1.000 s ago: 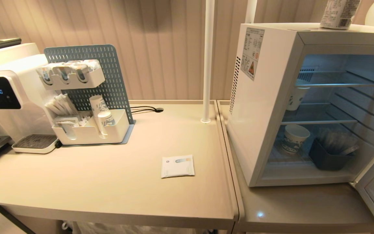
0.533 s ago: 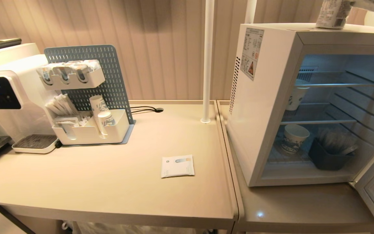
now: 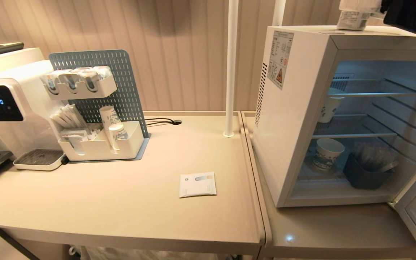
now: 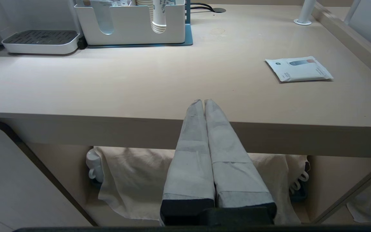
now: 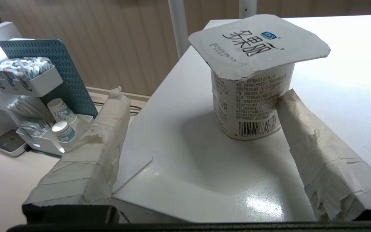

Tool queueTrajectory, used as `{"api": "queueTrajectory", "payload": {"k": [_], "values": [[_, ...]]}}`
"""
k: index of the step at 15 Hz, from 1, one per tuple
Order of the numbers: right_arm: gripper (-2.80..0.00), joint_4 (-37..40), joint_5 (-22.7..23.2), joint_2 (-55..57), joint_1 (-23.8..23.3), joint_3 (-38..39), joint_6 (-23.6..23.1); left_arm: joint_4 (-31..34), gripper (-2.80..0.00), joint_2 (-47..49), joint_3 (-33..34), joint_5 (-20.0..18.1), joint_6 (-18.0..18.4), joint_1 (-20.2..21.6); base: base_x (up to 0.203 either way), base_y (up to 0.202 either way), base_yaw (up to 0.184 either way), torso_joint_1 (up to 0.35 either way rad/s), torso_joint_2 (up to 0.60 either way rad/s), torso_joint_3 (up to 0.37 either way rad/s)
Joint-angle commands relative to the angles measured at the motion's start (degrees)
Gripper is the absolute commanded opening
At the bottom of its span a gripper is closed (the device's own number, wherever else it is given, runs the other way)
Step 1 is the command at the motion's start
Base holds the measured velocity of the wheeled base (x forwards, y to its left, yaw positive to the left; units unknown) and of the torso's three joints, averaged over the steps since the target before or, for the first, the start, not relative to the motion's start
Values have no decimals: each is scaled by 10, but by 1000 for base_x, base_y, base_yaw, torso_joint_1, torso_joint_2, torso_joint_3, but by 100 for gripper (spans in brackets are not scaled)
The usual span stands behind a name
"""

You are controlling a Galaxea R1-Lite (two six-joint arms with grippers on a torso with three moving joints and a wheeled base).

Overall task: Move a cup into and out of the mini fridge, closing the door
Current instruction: Put the yoghurt in the freezer

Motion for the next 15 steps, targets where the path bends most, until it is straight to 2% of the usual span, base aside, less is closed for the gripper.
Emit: {"api": "queueTrajectory", "payload": {"k": [1, 7, 8, 15], "values": [[0, -1, 1, 11, -6, 2, -6, 0, -280, 1, 0, 0, -1, 0, 0, 0, 0, 0, 0, 0], [0, 5, 0, 67, -13, -61, -10, 0, -280, 1, 0, 0, -2, 0, 0, 0, 0, 0, 0, 0], [-280, 7, 0, 67, -13, -59, -11, 0, -280, 1, 0, 0, -2, 0, 0, 0, 0, 0, 0, 0], [-280, 19, 0, 56, -13, -48, -12, -2, -280, 1, 0, 0, -3, 0, 0, 0, 0, 0, 0, 0]]}}
